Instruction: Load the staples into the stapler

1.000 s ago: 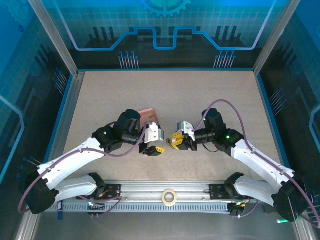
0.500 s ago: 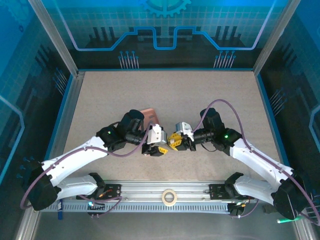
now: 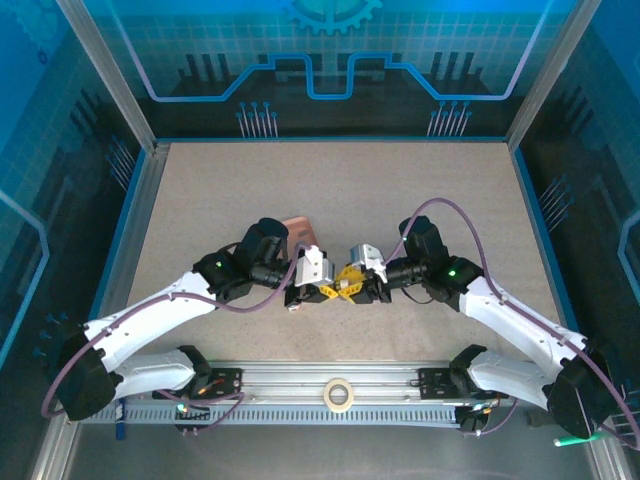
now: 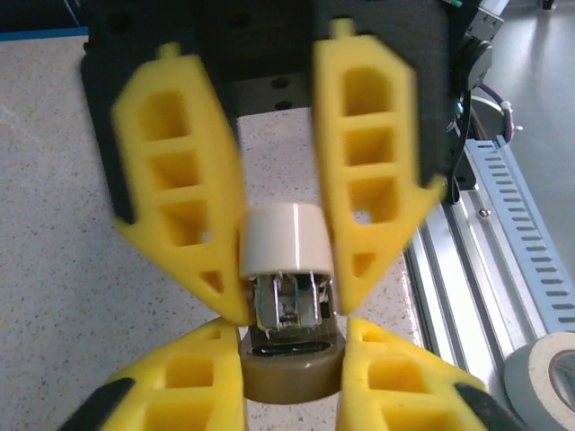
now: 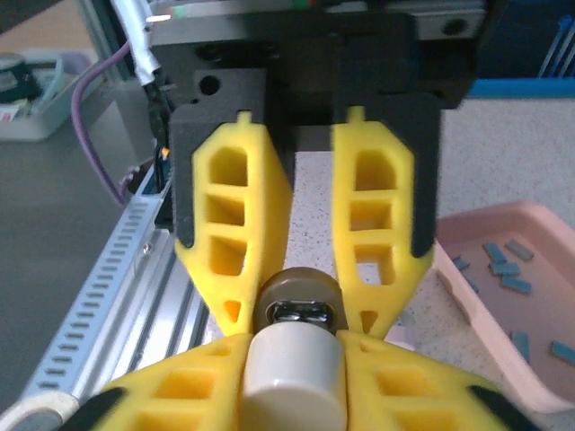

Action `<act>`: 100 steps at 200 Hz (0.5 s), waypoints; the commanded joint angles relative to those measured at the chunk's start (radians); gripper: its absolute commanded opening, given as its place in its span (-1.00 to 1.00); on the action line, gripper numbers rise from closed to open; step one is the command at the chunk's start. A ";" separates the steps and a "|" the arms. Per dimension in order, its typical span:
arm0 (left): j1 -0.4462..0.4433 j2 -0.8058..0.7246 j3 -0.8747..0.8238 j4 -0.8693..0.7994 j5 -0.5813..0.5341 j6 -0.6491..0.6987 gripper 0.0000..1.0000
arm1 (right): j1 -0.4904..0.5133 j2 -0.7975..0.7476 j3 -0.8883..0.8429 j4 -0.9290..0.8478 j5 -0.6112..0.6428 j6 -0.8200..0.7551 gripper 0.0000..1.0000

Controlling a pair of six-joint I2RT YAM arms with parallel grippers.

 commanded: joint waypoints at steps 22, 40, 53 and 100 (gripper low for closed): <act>-0.009 -0.016 0.050 -0.059 -0.151 0.082 -0.96 | 0.011 -0.132 -0.018 0.064 0.296 0.426 0.25; -0.012 -0.016 0.061 -0.089 -0.204 0.108 -1.00 | 0.013 -0.166 -0.025 0.019 0.378 0.600 0.28; -0.017 -0.015 0.066 -0.102 -0.241 0.117 -1.00 | 0.016 -0.172 -0.021 -0.023 0.417 0.699 0.28; -0.036 -0.014 0.063 -0.112 -0.280 0.131 -1.00 | 0.080 -0.106 -0.011 -0.022 0.470 0.857 0.35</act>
